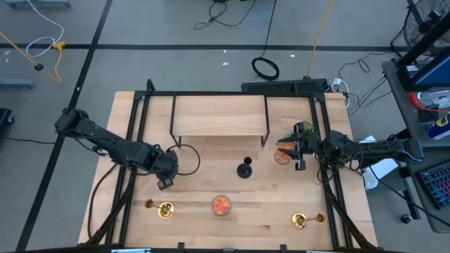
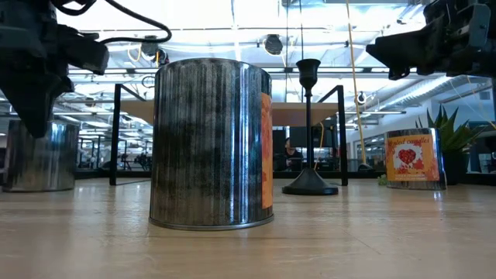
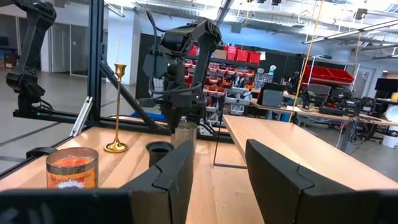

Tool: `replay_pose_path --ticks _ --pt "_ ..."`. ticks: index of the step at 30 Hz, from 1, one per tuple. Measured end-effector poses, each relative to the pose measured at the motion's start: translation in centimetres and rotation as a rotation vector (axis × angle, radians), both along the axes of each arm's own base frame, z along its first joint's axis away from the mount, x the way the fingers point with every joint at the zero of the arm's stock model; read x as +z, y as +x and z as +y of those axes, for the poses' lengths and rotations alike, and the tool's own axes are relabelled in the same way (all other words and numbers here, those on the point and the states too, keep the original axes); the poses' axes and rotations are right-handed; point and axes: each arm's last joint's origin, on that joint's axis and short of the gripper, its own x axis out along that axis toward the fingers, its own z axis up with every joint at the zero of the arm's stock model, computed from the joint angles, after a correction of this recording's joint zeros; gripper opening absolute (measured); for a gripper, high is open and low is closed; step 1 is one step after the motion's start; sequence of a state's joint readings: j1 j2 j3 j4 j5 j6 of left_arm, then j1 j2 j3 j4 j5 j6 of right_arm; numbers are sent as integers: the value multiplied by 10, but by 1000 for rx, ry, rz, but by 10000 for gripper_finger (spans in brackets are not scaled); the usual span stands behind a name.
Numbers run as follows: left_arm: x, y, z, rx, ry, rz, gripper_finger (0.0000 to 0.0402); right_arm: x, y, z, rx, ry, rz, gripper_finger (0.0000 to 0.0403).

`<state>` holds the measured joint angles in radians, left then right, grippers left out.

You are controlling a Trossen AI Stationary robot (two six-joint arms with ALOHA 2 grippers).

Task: Pick & Place candle stick holders
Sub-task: Put the brown scented candle on the shelf

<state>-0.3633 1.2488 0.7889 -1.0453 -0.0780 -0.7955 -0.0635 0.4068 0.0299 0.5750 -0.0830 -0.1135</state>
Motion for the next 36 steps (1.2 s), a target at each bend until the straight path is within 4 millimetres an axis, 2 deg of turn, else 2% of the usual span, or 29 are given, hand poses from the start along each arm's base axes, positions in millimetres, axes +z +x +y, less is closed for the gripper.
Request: replay_pose_path --ticks 3,5,13,22,27,31,36 --pt "5 3 -3 18 -24 -5 9 0 0 0 0 0 1 144" --pt "17 7 -7 13 -62 -30 6 0 0 0 -1 -1 1 144" --pt "76 21 -24 -125 -48 -231 5 0 0 0 -1 -2 1 144" --pt "149 27 -31 -335 113 -502 4 0 0 0 -3 -2 1 142" --pt "170 32 -11 -472 258 -518 4 1 0 0 -3 -3 -12 142" --pt "171 39 14 -610 301 -467 4 2 0 0 -4 -3 -21 142" --pt "170 45 57 -703 398 -388 4 2 0 0 -3 -4 -26 142"
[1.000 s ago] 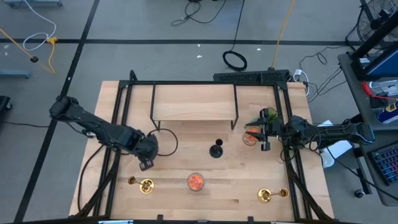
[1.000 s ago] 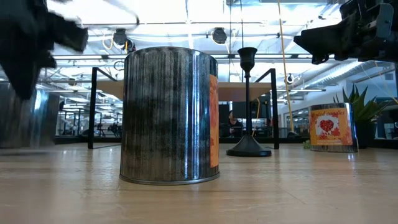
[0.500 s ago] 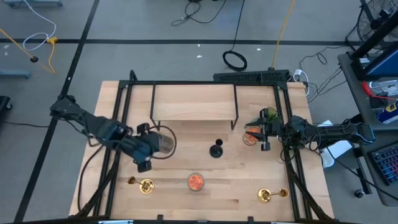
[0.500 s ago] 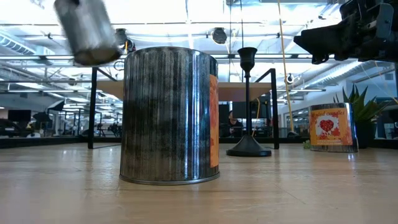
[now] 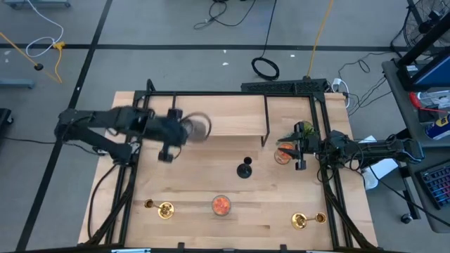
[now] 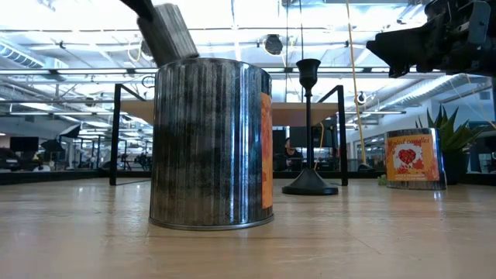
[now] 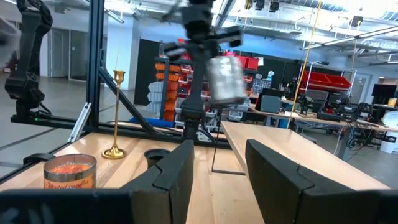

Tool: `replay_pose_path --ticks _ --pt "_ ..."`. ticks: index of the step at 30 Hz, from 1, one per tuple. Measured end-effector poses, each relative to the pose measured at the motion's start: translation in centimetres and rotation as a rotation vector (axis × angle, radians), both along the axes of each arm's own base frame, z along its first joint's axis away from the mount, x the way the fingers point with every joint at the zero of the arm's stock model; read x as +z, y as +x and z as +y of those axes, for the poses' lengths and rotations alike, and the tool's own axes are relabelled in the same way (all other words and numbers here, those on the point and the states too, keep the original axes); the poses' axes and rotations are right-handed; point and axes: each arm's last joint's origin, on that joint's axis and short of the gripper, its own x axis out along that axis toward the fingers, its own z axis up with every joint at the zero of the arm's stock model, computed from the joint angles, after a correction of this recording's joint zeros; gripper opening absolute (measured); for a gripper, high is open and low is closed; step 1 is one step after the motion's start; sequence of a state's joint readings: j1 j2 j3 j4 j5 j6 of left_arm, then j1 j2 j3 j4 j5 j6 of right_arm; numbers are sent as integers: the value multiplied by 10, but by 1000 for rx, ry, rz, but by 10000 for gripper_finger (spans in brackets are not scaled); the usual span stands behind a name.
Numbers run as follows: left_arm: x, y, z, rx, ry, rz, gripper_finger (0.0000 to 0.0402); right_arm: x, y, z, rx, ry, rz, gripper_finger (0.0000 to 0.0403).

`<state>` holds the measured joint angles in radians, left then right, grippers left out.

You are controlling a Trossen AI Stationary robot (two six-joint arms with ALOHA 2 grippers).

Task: Pick & Place candle stick holders
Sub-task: Put the brown scented candle on the shelf

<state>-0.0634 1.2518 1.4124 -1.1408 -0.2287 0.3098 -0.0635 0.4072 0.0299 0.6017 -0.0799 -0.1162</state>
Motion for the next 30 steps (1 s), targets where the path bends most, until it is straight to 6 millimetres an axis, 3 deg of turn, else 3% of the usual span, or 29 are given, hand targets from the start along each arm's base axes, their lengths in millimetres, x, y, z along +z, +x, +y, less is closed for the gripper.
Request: replay_pose_path --ticks 3,10,15,20,30 --pt "0 -1 31 34 51 26 5 0 0 0 0 0 0 142" --pt "-9 -10 105 224 -28 68 4 0 0 0 0 0 1 142" --pt "-20 -15 139 284 -83 107 3 -1 0 0 0 0 6 142" --pt "-28 -13 150 311 -105 147 4 -2 0 0 0 1 18 142" --pt "-30 -10 153 330 -113 143 25 -3 1 0 0 2 29 142"
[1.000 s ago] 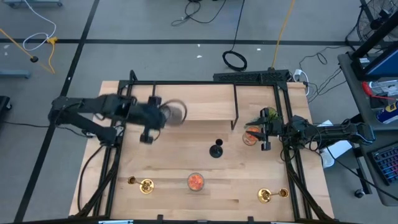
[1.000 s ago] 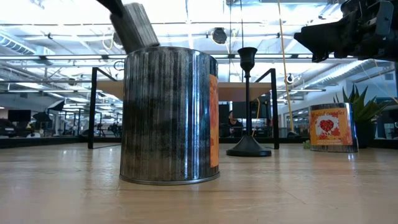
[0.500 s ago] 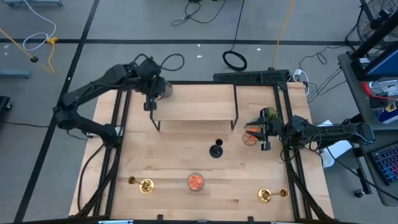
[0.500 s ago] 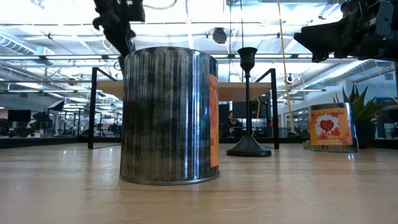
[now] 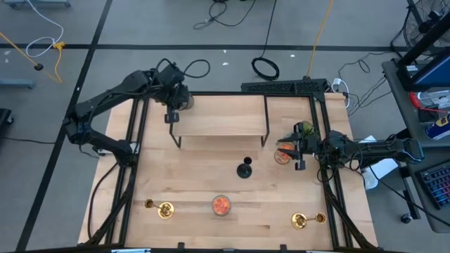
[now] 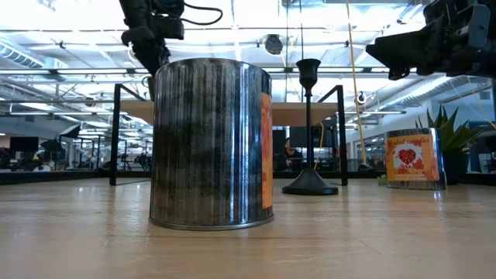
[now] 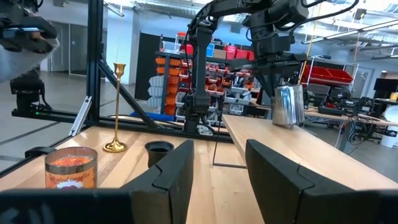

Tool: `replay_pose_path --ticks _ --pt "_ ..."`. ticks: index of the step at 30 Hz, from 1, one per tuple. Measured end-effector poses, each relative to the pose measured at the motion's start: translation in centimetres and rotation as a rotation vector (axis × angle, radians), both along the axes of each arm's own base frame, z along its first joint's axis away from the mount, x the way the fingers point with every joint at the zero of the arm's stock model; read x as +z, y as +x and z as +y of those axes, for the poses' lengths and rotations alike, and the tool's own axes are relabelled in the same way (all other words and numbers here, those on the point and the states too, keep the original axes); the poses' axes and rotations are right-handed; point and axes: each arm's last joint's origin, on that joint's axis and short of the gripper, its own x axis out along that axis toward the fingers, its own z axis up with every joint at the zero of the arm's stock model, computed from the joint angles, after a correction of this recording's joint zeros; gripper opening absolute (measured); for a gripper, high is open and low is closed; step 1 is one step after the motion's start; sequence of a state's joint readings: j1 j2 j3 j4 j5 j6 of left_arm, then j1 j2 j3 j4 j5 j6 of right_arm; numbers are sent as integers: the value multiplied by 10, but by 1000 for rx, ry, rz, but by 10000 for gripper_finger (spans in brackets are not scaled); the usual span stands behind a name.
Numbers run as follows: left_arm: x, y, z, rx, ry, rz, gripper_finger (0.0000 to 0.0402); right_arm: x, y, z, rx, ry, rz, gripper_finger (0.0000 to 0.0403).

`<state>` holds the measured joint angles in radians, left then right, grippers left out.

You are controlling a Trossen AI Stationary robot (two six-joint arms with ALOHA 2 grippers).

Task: Pick & Place candle stick holders
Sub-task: Put the brown scented candle on the shelf

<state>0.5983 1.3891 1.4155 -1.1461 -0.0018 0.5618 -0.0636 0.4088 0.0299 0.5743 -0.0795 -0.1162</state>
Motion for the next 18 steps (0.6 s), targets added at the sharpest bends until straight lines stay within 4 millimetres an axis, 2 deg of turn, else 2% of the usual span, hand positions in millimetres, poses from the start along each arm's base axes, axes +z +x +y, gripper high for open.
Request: replay_pose_path --ticks 6,18 --pt "0 0 0 15 -7 -5 39 -1 0 0 0 1 14 142" --pt "1 3 2 61 -2 -56 43 -1 0 0 0 0 12 142"
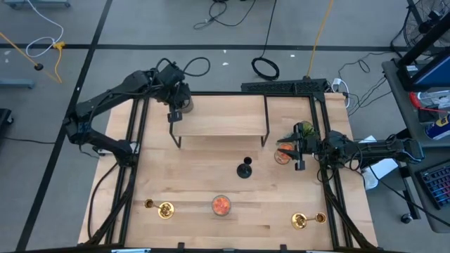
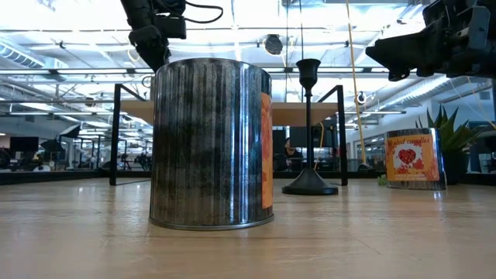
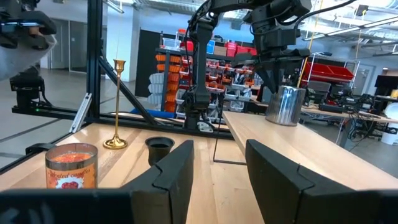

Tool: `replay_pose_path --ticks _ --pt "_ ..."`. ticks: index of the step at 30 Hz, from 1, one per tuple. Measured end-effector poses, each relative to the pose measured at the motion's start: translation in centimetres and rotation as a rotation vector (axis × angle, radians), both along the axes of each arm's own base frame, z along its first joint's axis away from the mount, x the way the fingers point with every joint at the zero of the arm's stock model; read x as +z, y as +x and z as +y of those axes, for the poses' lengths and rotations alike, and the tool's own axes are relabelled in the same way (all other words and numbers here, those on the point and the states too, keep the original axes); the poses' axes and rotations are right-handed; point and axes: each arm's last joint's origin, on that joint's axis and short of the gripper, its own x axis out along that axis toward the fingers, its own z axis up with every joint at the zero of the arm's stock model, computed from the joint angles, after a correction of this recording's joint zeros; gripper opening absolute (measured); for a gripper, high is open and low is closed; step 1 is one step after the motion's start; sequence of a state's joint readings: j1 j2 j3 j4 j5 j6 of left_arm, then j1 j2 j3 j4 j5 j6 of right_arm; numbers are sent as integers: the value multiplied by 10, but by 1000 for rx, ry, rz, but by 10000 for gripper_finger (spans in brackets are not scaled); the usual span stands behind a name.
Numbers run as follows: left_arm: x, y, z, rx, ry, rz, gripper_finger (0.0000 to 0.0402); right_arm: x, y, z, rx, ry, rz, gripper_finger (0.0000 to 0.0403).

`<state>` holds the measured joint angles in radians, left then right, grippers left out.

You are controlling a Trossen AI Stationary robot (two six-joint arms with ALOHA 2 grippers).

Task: Pick & Place candle stick holders
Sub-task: Put the brown scented candle on the shelf, then put the top orange scented candle on the shelf

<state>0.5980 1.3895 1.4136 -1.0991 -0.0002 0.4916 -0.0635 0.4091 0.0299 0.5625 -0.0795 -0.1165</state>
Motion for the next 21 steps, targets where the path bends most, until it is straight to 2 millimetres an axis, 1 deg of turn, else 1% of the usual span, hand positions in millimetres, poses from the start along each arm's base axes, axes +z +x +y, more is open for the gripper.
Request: replay_pose_path --ticks 3,7,12,17,21 --pt "0 0 0 10 0 1 57 0 0 0 0 0 0 142" --pt "0 0 1 35 14 9 98 0 0 0 0 0 0 142" --pt "3 6 -3 16 107 8 145 0 0 0 0 1 -1 142" --pt "17 8 -20 -51 168 -69 171 0 0 0 1 27 -1 142" --pt "29 5 -38 -102 205 -135 183 1 0 0 0 25 -6 142"
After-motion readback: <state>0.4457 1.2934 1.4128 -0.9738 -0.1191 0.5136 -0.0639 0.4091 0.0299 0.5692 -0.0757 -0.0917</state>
